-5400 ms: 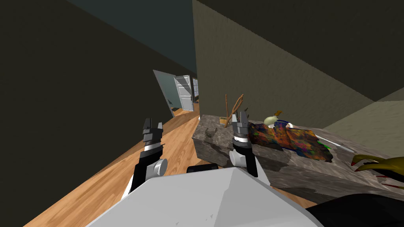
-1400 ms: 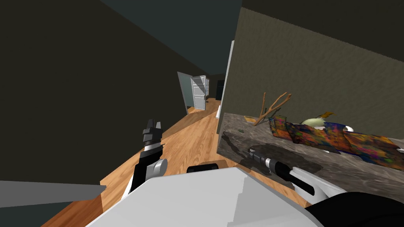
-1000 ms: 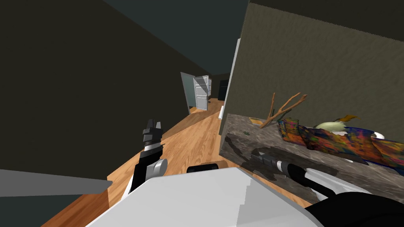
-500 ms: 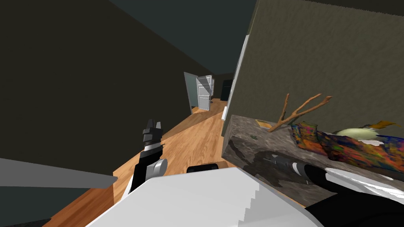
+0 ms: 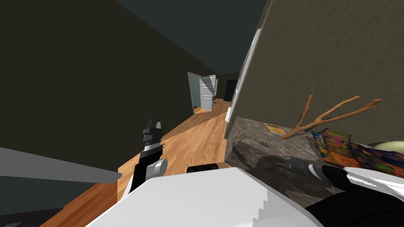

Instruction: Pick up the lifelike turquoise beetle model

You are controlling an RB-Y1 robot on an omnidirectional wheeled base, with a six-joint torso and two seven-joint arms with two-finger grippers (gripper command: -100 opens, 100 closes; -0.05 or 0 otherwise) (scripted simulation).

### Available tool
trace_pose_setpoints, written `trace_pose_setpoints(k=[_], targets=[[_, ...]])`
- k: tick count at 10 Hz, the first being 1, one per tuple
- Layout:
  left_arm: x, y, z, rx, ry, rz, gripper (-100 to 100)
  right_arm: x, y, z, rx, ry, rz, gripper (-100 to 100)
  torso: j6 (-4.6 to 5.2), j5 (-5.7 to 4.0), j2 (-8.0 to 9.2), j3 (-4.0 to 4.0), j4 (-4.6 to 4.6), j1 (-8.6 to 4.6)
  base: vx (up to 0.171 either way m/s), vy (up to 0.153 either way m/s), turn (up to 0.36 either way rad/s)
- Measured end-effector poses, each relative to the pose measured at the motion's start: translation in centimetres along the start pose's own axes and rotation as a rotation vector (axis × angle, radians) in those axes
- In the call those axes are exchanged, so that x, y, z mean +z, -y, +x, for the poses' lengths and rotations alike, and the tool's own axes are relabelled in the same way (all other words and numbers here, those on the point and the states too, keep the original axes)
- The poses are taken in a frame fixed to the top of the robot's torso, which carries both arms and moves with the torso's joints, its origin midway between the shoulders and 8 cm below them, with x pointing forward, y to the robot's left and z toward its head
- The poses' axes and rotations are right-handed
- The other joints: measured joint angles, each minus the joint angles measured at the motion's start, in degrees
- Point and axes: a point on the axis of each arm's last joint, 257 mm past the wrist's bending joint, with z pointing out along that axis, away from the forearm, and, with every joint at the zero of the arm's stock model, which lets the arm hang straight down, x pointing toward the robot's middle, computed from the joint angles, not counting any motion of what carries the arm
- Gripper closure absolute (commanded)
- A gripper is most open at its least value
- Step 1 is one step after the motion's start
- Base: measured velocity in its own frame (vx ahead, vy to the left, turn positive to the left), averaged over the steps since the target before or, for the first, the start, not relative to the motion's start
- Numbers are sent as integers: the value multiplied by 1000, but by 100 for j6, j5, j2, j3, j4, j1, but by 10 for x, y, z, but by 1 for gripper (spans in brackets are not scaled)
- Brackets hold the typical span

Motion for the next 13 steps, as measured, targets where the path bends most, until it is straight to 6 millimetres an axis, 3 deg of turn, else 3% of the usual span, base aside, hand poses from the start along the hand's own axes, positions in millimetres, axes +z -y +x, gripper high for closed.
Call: trace_pose_setpoints(k=[6, 9, 10, 11, 13], targets=[[0, 0, 0, 0, 0, 0, 0, -34, 38, 27, -116, -128, 1, -100, -2, -2, -9, -5, -2, -2, 106, 5, 145], [0, 0, 0, 0, 0, 0, 0, -52, 33, 46, -168, -197, -58, -100, -2, -3, -16, -9, -3, -2, 114, -7, 105], [0, 0, 0, 0, 0, 0, 0, -53, 32, 46, -170, -199, -61, 0, 3, -3, 7, 3, 1, -1, 12, -1, -2], [0, 0, 0, 0, 0, 0, 0, -53, 32, 46, -169, -198, -61, -100, 4, -3, 28, 16, 6, 0, -43, -13, 204], [0, 0, 0, 0, 0, 0, 0, -46, 26, 58, -136, -205, -51, -100, 1, -6, 69, 39, 16, -13, -99, -40, 261]])
